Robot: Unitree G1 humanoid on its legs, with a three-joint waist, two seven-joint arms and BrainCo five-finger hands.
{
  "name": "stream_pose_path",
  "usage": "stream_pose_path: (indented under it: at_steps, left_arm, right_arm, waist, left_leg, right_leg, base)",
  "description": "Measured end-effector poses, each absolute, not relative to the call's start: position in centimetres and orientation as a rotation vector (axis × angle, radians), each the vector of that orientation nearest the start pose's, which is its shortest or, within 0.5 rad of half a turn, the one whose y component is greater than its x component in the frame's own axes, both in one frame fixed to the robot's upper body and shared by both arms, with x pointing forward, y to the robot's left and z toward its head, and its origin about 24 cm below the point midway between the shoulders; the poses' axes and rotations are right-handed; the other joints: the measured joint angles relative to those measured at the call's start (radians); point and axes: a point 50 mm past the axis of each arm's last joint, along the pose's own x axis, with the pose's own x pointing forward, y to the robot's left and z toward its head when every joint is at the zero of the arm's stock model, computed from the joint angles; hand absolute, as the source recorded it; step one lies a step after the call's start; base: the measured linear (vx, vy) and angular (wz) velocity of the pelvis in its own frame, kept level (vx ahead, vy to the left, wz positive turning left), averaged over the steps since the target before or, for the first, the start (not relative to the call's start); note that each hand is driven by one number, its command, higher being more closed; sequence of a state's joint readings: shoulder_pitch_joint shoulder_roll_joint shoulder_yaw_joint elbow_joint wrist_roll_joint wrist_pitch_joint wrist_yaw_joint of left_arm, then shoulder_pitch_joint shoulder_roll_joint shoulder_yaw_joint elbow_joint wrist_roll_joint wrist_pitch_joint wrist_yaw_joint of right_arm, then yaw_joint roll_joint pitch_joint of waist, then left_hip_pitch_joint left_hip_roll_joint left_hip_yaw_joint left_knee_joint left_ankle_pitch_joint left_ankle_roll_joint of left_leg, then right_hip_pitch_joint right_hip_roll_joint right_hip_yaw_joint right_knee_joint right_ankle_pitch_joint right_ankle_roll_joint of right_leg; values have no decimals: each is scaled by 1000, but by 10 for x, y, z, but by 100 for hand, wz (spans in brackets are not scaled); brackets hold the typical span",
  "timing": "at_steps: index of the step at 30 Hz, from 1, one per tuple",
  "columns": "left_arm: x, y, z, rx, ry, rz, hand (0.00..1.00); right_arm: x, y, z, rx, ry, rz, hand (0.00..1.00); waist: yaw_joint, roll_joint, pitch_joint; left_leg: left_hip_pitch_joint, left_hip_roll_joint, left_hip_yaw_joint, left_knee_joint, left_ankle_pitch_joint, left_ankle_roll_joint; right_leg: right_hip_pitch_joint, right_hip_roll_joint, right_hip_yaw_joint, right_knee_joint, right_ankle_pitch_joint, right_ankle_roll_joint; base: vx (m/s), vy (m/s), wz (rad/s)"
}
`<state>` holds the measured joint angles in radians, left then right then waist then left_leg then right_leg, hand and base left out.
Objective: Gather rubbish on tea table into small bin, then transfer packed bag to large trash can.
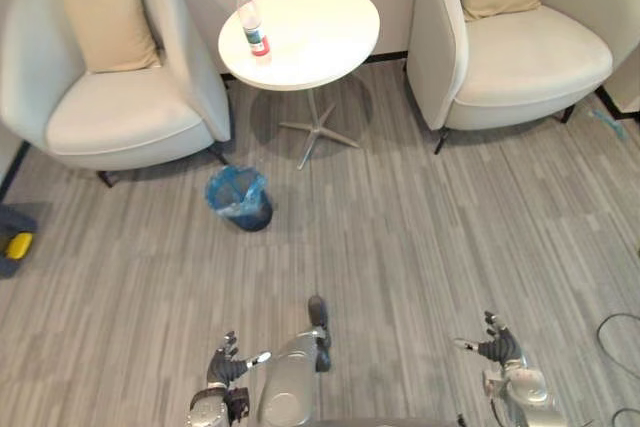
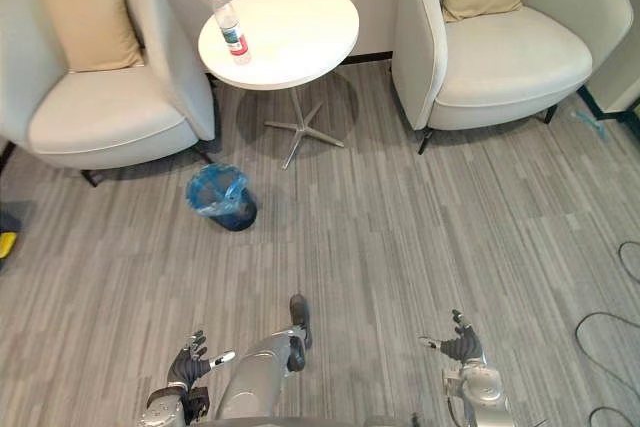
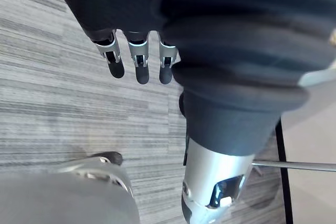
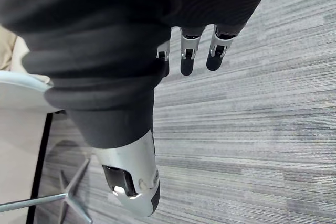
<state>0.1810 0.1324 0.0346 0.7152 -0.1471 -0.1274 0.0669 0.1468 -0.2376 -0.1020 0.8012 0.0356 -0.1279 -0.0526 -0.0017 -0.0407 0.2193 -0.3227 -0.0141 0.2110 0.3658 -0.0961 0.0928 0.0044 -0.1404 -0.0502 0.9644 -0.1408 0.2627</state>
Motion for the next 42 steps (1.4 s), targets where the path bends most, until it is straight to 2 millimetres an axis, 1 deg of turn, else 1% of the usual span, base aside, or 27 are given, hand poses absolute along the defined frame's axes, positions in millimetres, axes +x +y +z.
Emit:
stream_pose_path:
  at_steps: [1,3,4,6,7,8,9,10,11,12,13,14,16,18,21,22,23,24,25,27,29,32,34,36,38,40,42]
  left_arm:
    - [134,212,-122,6,748,247,0]
    - [133,209,-123,4,752,235,0]
    - [136,207,-122,4,746,225,0]
    - [149,205,-118,-1,712,214,0]
    - [155,204,-115,-2,694,209,0]
    - [161,204,-113,0,676,204,0]
    - [164,203,-112,-2,669,202,0]
    - [164,199,-112,-11,671,199,0]
    - [163,199,-112,-13,668,196,0]
    - [162,199,-113,-12,672,198,0]
    - [160,197,-114,-19,678,198,0]
    - [158,193,-115,-36,681,201,0]
    - [157,187,-115,-53,682,193,0]
    - [158,183,-115,-64,678,190,0]
    - [158,176,-116,-79,681,179,0]
    - [158,175,-116,-77,683,171,0]
    - [154,172,-118,-80,695,167,0]
    - [154,174,-119,-72,700,166,0]
    - [154,176,-119,-54,706,156,0]
    - [150,175,-121,-55,717,155,0]
    - [146,173,-123,-49,733,141,0]
    - [140,182,-124,-8,749,136,0]
    - [139,190,-124,14,752,144,0]
    - [143,200,-121,31,737,166,0]
    - [144,207,-120,39,732,188,0]
    - [138,198,-124,12,749,186,0]
    - [134,196,-126,6,758,183,0]
  right_arm:
    - [124,-257,-121,-187,807,-266,0]
    - [128,-257,-118,-192,786,-259,0]
    - [130,-256,-117,-199,777,-248,0]
    - [134,-253,-116,-211,768,-217,0]
    - [135,-253,-115,-210,764,-215,0]
    - [135,-253,-115,-209,763,-217,0]
    - [132,-253,-116,-207,772,-222,0]
    - [131,-256,-116,-206,774,-234,0]
    - [135,-255,-114,-199,756,-238,0]
    - [137,-253,-112,-195,741,-235,0]
    - [134,-251,-110,-190,731,-236,0]
    - [130,-248,-108,-187,714,-232,0]
    - [135,-241,-104,-170,679,-233,0]
    - [141,-237,-99,-154,640,-240,0]
    - [144,-235,-98,-136,621,-246,0]
    - [143,-236,-98,-138,623,-247,0]
    - [142,-241,-97,-152,625,-253,0]
    - [142,-240,-99,-144,634,-261,0]
    - [142,-238,-100,-137,640,-267,0]
    - [143,-239,-100,-146,638,-268,0]
    - [148,-239,-97,-155,622,-263,0]
    - [156,-231,-92,-162,584,-234,0]
    - [164,-221,-82,-176,527,-191,0]
    - [177,-217,-66,-209,437,-165,0]
    - [183,-216,-52,-245,365,-153,0]
    - [190,-215,-38,-299,294,-130,0]
    - [194,-212,-30,-315,250,-116,0]
  waist:
    - [-8,4,3]
    - [-11,33,6]
    - [-15,51,6]
    - [-32,70,9]
    - [-44,72,10]
    - [-54,66,11]
    - [-64,64,14]
    - [-65,79,14]
    - [-48,84,12]
    - [-41,81,14]
    - [-55,81,15]
    - [-61,89,14]
    - [-37,91,13]
    - [-34,82,14]
    - [-22,91,12]
    - [-21,99,7]
    - [-14,138,0]
    - [-14,129,0]
    - [-15,90,0]
    - [-13,61,5]
    - [-17,56,8]
    - [-24,49,9]
    - [-25,48,0]
    - [-31,42,-6]
    - [-39,28,-18]
    - [-33,63,-41]
    - [-33,75,-49]
  left_leg:
    - [73,-11,-16,-5,-41,7]
    - [202,-4,-34,-55,-86,4]
    - [252,5,-50,-75,-95,-2]
    - [334,19,-97,-117,-114,-14]
    - [352,21,-128,-131,-119,-22]
    - [376,21,-143,-148,-130,-40]
    - [401,25,-165,-155,-146,-66]
    - [424,55,-189,-151,-164,-89]
    - [419,70,-183,-118,-164,-97]
    - [410,77,-181,-55,-159,-105]
    - [389,90,-176,83,-144,-127]
    - [338,132,-155,278,-103,-163]
    - [229,230,-72,525,-103,-158]
    - [152,275,-13,553,-114,-143]
    - [111,273,35,262,-105,-157]
    - [112,251,33,96,-32,-175]
    - [107,246,14,20,59,-142]
    - [115,240,12,23,30,-145]
    - [118,200,14,23,16,-133]
    - [121,167,30,48,-38,-123]
    - [122,151,44,96,-102,-112]
    - [149,140,44,144,-168,-95]
    - [164,140,38,131,-179,-82]
    - [164,141,19,121,-174,-89]
    - [164,121,-4,143,-179,-96]
    - [178,135,-17,101,-167,-113]
    - [183,139,-20,77,-161,-122]
  right_leg:
    - [-79,-20,-13,129,-46,-60]
    - [-167,-25,-58,119,-103,-150]
    - [-202,-15,-86,44,-131,-180]
    - [-294,26,-94,-232,-153,-191]
    - [-311,39,-75,-412,-121,-175]
    - [-317,43,-41,-602,-47,-163]
    - [-315,55,-14,-677,94,-148]
    - [-293,85,14,-687,162,-206]
    - [-297,98,19,-644,124,-223]
    - [-308,94,8,-562,93,-249]
    - [-270,82,-33,-503,34,-276]
    - [-201,85,-69,-498,-10,-297]
    - [-110,107,-96,-538,-35,-325]
    - [-28,104,-121,-618,-36,-325]
    - [36,104,-136,-670,-35,-324]
    - [37,110,-131,-667,-50,-299]
    - [36,134,-112,-651,-79,-261]
    - [29,133,-106,-631,-103,-255]
    - [2,83,-88,-571,-139,-237]
    - [-23,35,-62,-489,-188,-206]
    - [-69,15,-21,-369,-197,-186]
    - [-118,0,33,-213,-149,-116]
    - [-154,5,62,-196,-165,-131]
    - [-192,37,84,-316,-189,-153]
    - [-191,37,79,-453,-109,-180]
    - [-156,60,78,-524,-90,-189]
    - [-146,70,74,-556,-78,-192]
  base:
    - [675,69,36]
    - [661,68,18]
    - [622,14,28]
    - [663,-71,68]
    - [593,-157,102]
    - [473,-156,104]
    - [733,-282,89]
    - [600,-237,47]
    - [583,-242,25]
    - [504,-250,43]
    - [591,-321,81]
    - [580,-311,81]
    - [450,-203,42]
    - [383,-149,33]
    - [269,-5,8]
    - [227,78,-16]
    - [226,104,-16]
    - [211,104,-5]
    - [179,106,4]
    - [152,93,-7]
    - [107,120,-15]
    - [138,130,0]
    - [151,76,-2]
    - [143,-19,25]
    - [186,-90,50]
    - [219,-93,9]
    - [153,-42,-7]
